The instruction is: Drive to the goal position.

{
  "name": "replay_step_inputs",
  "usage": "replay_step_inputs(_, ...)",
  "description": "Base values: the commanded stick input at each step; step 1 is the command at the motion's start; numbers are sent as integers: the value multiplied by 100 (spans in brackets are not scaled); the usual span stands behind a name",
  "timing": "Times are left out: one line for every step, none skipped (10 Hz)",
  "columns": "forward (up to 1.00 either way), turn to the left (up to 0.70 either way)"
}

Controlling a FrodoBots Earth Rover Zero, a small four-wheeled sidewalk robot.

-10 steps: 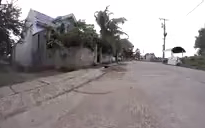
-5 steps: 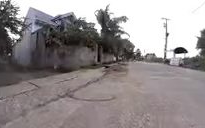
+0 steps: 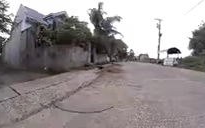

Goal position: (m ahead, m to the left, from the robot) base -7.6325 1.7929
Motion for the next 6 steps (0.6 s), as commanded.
replay_step_inputs(70, 0)
replay_step_inputs(70, 0)
replay_step_inputs(70, 0)
replay_step_inputs(70, 0)
replay_step_inputs(70, 0)
replay_step_inputs(70, 0)
